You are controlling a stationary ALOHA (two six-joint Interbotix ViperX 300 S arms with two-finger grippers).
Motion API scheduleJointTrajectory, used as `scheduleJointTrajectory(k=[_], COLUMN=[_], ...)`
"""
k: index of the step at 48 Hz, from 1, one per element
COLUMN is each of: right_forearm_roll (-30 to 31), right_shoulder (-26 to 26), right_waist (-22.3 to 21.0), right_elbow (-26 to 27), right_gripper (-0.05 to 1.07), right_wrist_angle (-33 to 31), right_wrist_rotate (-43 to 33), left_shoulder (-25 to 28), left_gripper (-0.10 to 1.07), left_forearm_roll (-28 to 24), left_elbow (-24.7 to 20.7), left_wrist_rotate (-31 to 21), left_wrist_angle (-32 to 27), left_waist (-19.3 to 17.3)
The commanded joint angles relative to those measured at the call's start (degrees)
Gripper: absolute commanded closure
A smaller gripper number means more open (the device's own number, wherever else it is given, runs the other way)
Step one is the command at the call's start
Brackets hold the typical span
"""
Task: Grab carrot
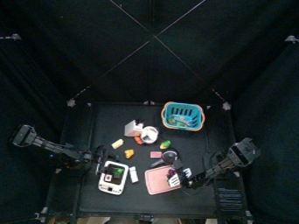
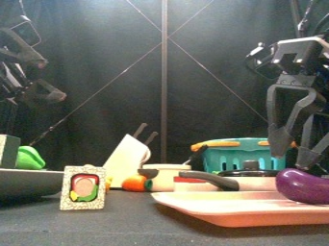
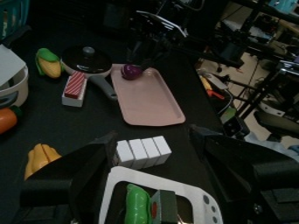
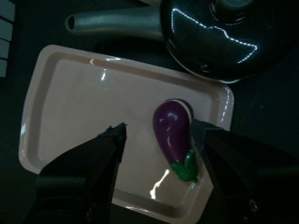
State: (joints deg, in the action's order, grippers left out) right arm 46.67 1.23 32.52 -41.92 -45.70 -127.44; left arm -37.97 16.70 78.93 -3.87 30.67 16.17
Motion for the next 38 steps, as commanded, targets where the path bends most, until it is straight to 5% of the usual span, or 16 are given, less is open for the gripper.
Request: scheduleJointTrajectory(k=[1, 7, 22, 38], right_forearm_roll=[0.79, 3.34, 13.01, 25.4], right_shoulder=[2.2, 4.39, 13.36, 22.85], right_waist=[0.09, 0.0, -3.08, -17.49], right_elbow=[0.18, -1.23, -8.26, -15.12], right_gripper=[0.1, 0.1, 0.1, 0.09], right_wrist_angle=[-0.62, -1.93, -3.43, -1.32], right_wrist_rotate=[0.26, 0.26, 0.0, 0.0], left_shoulder=[0.26, 2.81, 11.6, 22.06], left_gripper=[-0.01, -0.01, -0.01, -0.01], left_forearm_roll=[0.18, 0.09, -4.39, -8.44], left_elbow=[-0.7, -1.32, -5.63, -12.66], left_wrist_rotate=[0.18, 0.62, 0.88, 0.88], left_wrist_angle=[0.26, 0.18, 0.09, -7.91], left_waist=[-0.18, -2.02, -13.45, -21.88])
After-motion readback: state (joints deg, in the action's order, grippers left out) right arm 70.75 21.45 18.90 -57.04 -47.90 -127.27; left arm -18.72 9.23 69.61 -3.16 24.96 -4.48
